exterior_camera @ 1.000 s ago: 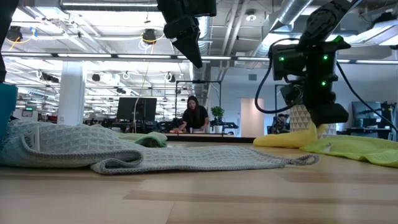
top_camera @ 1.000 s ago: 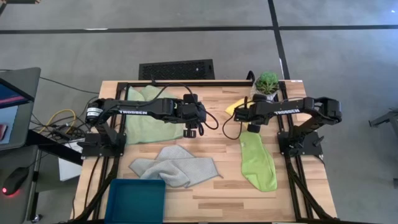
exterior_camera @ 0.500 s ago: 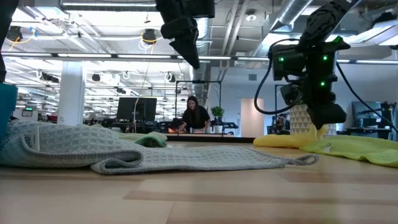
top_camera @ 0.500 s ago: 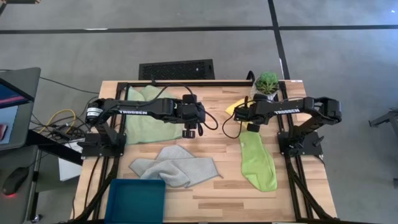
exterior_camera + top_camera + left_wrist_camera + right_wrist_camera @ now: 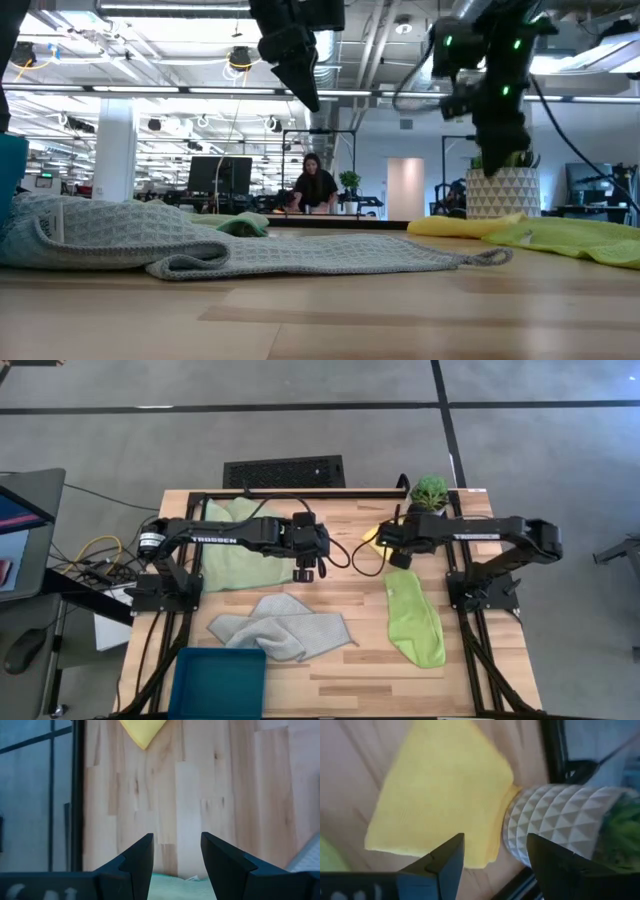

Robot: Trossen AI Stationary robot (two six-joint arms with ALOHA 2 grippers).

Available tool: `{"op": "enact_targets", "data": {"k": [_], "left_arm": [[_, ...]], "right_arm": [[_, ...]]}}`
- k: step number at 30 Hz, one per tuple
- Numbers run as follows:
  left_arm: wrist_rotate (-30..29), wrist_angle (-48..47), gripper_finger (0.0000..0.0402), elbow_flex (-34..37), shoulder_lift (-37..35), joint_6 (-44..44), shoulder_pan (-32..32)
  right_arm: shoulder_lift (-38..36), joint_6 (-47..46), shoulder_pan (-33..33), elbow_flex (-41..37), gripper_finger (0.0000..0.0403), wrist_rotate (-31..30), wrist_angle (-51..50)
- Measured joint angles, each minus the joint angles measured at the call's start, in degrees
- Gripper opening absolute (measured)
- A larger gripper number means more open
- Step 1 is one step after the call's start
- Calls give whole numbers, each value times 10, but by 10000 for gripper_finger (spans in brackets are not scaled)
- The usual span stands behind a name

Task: Fold microfiber towels
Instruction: Put the folded yellow microfiber cloth into the blue bin

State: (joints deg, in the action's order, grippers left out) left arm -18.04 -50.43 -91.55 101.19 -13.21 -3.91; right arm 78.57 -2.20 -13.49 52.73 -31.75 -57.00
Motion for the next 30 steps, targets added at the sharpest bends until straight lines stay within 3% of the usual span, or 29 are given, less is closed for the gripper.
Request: {"op": "enact_targets", "data": {"k": [5, 12, 18, 23, 30], "left_arm": [[41, 30, 158, 8, 0, -22, -13], [67, 261, 158, 106, 1, -154, -20], [78, 438, 158, 170, 34, -209, -20], [77, 516, 158, 156, 110, -235, -20], [52, 549, 158, 35, 233, -235, -20]], "right_arm": [[-74, -33, 37, 5, 238, 0, -2], [-145, -67, 99, 5, 238, 3, 13], [-176, -67, 131, 5, 238, 4, 37], [-193, -66, 147, 7, 238, 5, 42], [-203, -65, 156, 7, 238, 6, 50]]}}
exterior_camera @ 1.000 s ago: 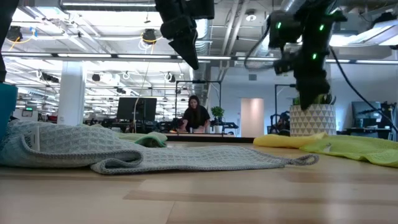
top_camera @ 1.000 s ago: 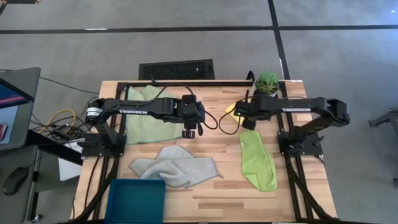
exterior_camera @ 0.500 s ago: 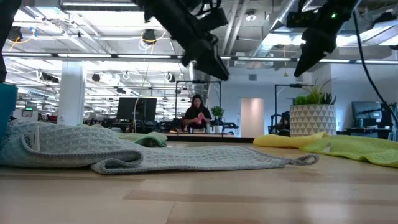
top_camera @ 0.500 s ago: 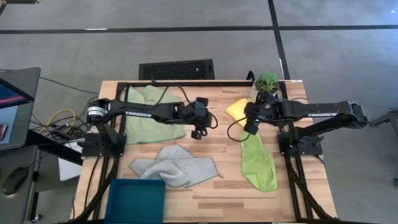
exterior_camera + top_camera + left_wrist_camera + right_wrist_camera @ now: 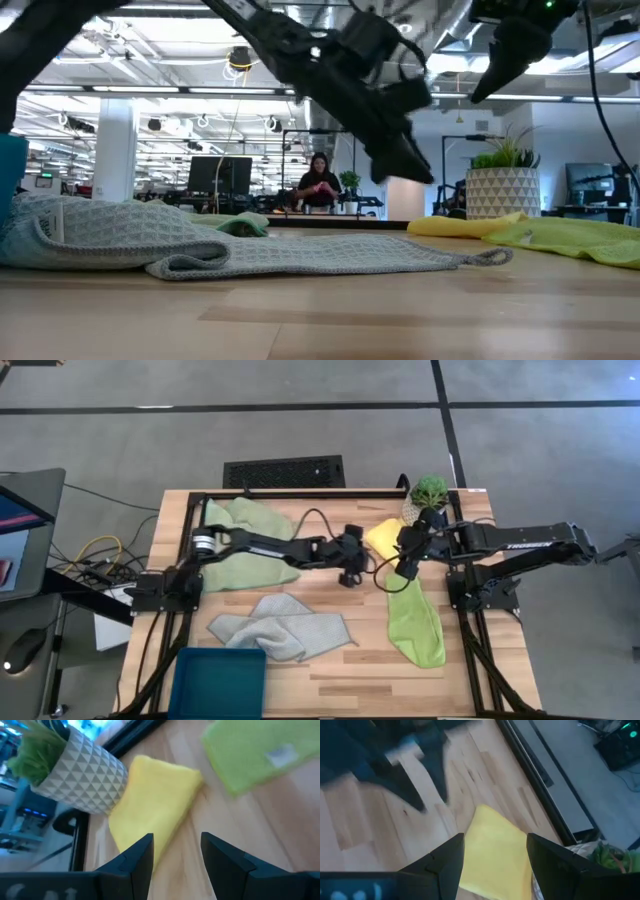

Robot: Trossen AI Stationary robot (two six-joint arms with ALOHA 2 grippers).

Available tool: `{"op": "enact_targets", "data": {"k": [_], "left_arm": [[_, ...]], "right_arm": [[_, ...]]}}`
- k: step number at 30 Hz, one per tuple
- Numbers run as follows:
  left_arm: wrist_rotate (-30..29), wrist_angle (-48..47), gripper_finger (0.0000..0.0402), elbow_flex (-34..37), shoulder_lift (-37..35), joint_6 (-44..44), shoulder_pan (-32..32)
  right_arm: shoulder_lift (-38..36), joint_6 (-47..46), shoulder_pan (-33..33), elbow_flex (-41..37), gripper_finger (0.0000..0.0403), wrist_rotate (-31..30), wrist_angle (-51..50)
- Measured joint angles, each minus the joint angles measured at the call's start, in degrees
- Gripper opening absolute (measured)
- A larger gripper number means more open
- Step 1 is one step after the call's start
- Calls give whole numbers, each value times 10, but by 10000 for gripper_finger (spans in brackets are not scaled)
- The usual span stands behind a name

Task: Fold microfiber towels
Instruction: Put the folded yellow microfiber cloth into the blue bin

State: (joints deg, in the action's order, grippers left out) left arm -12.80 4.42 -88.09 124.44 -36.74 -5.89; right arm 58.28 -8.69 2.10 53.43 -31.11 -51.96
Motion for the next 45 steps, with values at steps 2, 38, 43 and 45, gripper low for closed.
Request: {"op": "enact_targets", "data": {"k": [2, 38, 43, 45], "left_arm": [[-12, -13, 158, -42, 37, -5, 0], [-10, -17, 157, -205, 193, -35, -21], [-7, -29, 157, -205, 193, -45, -25], [-3, -32, 157, -205, 192, -42, -27]], "right_arm": [[-2, 1, 2, 0, 238, 3, 0], [0, 2, 1, 0, 238, 12, 3], [0, 2, 1, 0, 238, 11, 2], [0, 2, 1, 0, 238, 12, 2]]}}
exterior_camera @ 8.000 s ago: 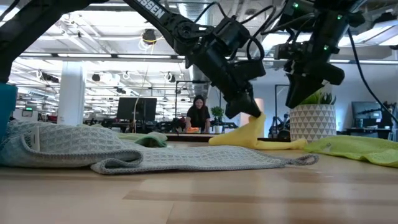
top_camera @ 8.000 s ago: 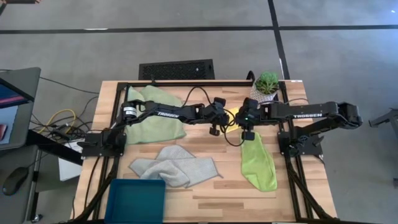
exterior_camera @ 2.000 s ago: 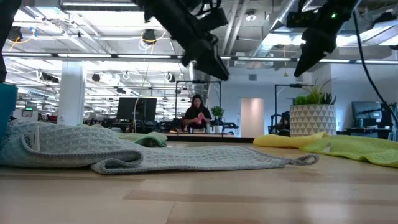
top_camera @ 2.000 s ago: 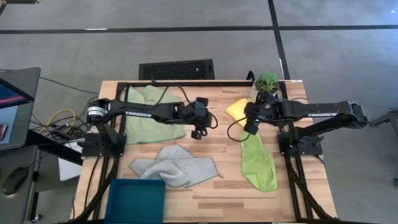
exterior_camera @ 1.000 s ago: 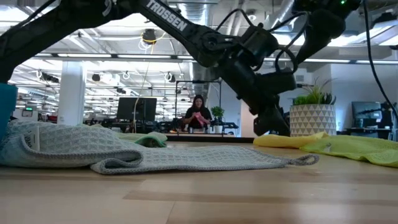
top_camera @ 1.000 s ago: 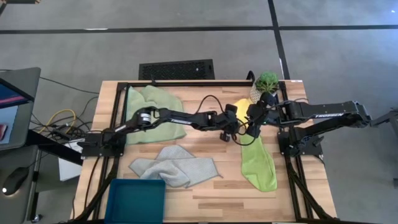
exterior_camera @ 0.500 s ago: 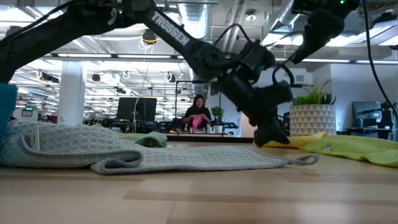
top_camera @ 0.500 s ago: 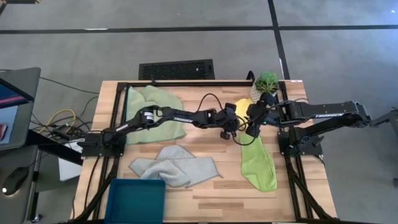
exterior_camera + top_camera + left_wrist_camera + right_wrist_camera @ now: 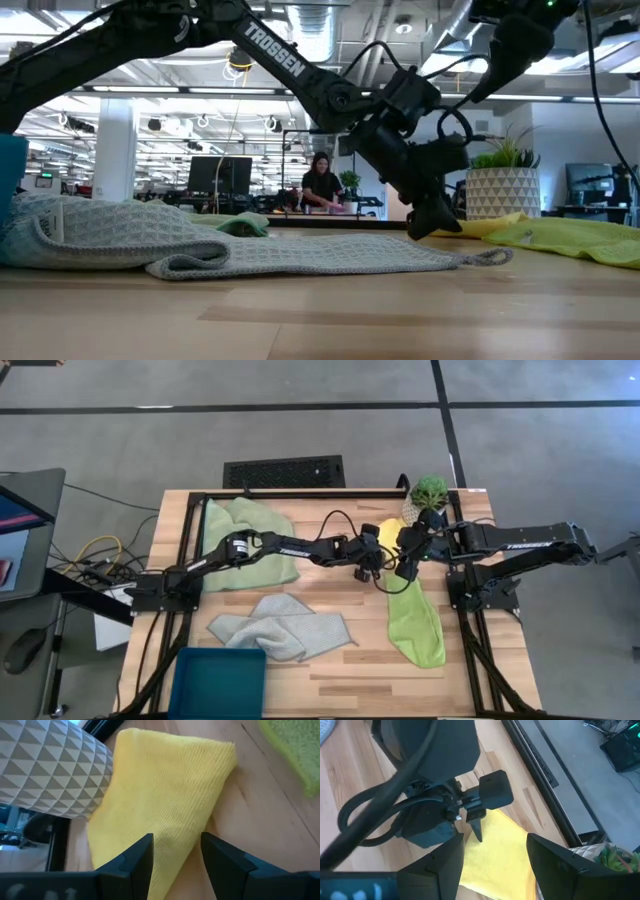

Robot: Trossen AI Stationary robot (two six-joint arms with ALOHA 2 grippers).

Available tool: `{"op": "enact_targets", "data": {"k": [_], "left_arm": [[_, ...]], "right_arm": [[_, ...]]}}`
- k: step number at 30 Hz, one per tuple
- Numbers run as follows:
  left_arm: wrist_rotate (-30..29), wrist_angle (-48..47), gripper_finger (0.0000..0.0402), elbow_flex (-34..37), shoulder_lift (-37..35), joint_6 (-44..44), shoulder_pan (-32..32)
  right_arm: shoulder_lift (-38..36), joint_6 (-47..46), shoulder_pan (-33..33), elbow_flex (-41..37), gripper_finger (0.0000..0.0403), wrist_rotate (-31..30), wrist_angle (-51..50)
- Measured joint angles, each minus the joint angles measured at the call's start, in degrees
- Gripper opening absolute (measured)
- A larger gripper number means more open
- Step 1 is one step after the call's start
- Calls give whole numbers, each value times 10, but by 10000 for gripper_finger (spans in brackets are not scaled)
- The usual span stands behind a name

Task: Fold microfiber towels
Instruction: Put the folded yellow microfiber cloth into the blue bin

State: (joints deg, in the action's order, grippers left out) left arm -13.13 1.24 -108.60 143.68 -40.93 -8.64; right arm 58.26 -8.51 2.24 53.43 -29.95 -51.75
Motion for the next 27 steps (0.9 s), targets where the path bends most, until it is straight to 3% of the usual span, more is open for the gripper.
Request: {"op": "enact_targets", "data": {"k": [11, 19, 22, 27], "left_arm": [[8, -27, 157, 0, 0, 97, -26], [4, -60, 152, -2, -2, 71, -27], [-2, -73, 122, -2, -2, 73, -27], [-33, -86, 22, -2, -4, 76, -27]], "right_arm": [[0, 0, 0, 0, 238, 0, 2], [0, 0, 0, 0, 238, 0, 6], [0, 0, 0, 0, 238, 0, 8], [0, 0, 0, 0, 238, 0, 12]]}}
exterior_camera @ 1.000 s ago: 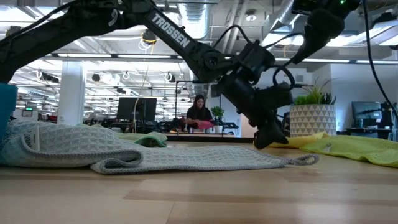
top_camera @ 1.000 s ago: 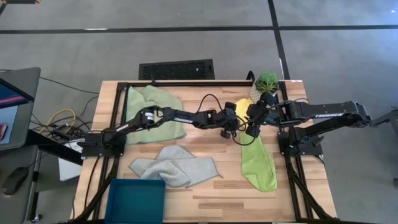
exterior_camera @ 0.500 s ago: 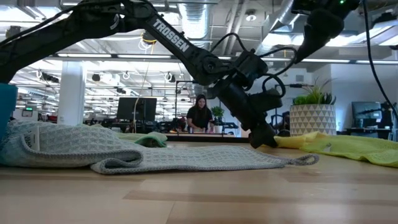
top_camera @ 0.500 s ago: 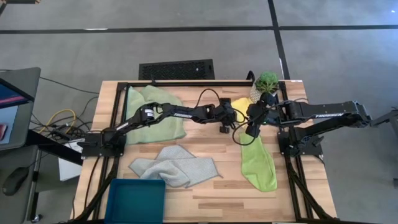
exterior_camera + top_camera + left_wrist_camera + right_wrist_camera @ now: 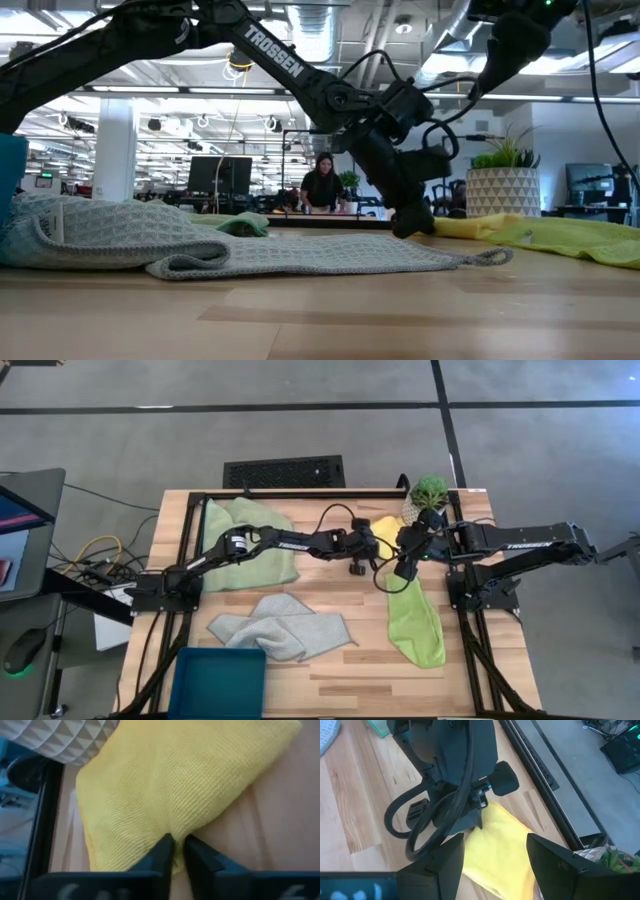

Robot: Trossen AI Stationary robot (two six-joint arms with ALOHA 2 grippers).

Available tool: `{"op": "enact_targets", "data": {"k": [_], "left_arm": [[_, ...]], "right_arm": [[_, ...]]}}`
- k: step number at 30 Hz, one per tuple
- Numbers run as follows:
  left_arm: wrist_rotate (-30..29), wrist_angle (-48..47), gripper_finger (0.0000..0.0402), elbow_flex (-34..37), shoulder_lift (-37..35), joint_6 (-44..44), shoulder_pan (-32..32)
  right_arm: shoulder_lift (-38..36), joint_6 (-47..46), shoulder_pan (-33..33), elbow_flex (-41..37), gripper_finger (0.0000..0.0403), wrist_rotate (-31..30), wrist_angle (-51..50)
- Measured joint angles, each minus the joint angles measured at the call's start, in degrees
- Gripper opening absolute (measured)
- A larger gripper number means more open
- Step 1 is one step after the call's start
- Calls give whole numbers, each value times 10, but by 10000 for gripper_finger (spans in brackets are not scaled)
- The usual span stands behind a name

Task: Fold microfiber towels
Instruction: Put the folded yellow microfiber cloth into the blue bin

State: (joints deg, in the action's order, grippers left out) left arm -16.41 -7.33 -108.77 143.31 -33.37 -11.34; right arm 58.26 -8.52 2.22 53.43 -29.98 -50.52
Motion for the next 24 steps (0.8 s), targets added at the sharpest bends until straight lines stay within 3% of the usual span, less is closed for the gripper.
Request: {"op": "enact_targets", "data": {"k": [7, 24], "left_arm": [[-10, -70, 3, -9, -4, 36, 3], [-4, -491, 0, -117, -22, 238, 49]], "right_arm": [[0, 0, 0, 0, 238, 0, 0], [0, 0, 0, 0, 238, 0, -3]]}}
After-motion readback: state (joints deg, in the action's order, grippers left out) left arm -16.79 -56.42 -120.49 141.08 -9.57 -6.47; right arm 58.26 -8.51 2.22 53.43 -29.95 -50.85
